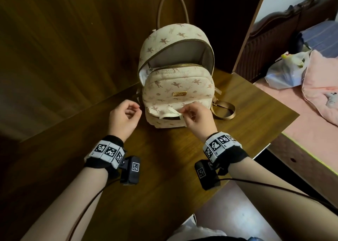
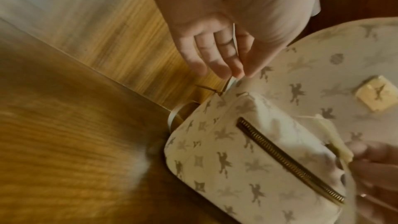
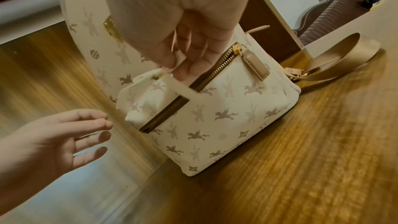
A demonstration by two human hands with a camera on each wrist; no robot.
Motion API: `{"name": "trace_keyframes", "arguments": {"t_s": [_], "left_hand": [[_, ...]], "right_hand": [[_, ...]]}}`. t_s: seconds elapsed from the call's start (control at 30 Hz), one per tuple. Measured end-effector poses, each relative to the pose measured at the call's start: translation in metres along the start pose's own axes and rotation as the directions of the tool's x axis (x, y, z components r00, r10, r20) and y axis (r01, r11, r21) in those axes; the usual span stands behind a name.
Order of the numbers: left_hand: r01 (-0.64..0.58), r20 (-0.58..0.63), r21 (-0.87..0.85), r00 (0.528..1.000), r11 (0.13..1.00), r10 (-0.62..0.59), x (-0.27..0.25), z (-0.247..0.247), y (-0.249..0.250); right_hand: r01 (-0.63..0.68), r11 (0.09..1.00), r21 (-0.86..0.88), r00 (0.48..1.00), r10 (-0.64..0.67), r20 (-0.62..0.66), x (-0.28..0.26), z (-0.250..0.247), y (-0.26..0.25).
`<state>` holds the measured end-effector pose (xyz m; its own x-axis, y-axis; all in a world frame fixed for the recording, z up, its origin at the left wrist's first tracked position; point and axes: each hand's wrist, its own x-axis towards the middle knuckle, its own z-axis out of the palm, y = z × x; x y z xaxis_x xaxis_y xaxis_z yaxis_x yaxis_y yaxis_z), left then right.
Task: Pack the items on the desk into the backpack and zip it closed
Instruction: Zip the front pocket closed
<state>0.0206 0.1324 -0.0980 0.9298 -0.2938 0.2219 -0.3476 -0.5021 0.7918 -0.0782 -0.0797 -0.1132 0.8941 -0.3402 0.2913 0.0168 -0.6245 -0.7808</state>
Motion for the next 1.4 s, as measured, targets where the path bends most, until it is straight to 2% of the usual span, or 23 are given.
{"name": "trace_keyframes", "arguments": {"t_s": [0.07,0.23,0.33,0.43,0.53,0.7,0.77,1.0,1.17,1.4], "left_hand": [[-0.041,-0.031,0.073,0.999,0.997,0.044,-0.002,0.005,-0.005],[-0.214,0.001,0.274,0.975,0.938,0.222,-0.009,0.032,-0.001],[-0.261,-0.092,0.402,0.942,0.878,0.322,-0.013,0.047,0.001],[-0.293,-0.204,0.334,0.905,0.896,0.372,-0.012,0.060,-0.001],[-0.273,-0.249,0.196,0.915,0.942,0.317,-0.008,0.069,0.002],[-0.153,-0.158,0.030,0.975,0.988,0.156,-0.004,0.081,0.005],[-0.115,-0.158,0.020,0.980,0.993,0.117,-0.003,0.083,0.004],[-0.093,-0.185,0.052,0.977,0.994,0.101,0.000,0.086,0.000],[-0.079,-0.187,0.043,0.979,0.996,0.086,0.000,0.088,-0.002],[-0.079,-0.193,0.010,0.978,0.997,0.080,-0.004,0.087,0.000]], "right_hand": [[0.005,1.000,0.004,0.999,-0.004,-0.053,-0.001,-0.001,0.005],[0.003,0.999,-0.038,0.993,-0.008,-0.121,-0.002,-0.008,0.013],[-0.008,0.998,-0.055,0.989,0.000,-0.150,-0.001,-0.011,0.017],[0.015,0.996,-0.084,0.987,-0.028,-0.157,0.000,-0.015,0.019],[0.039,0.993,-0.112,0.986,-0.056,-0.158,0.000,-0.016,0.023],[0.069,0.990,-0.125,0.985,-0.088,-0.151,-0.003,-0.019,0.027],[0.067,0.990,-0.121,0.986,-0.084,-0.145,-0.004,-0.019,0.029],[0.080,0.972,-0.220,0.982,-0.114,-0.148,-0.004,-0.013,0.032],[0.143,0.944,-0.297,0.979,-0.178,-0.095,-0.003,-0.003,0.024],[0.123,0.957,-0.263,0.981,-0.158,-0.116,-0.001,0.010,0.023]]}}
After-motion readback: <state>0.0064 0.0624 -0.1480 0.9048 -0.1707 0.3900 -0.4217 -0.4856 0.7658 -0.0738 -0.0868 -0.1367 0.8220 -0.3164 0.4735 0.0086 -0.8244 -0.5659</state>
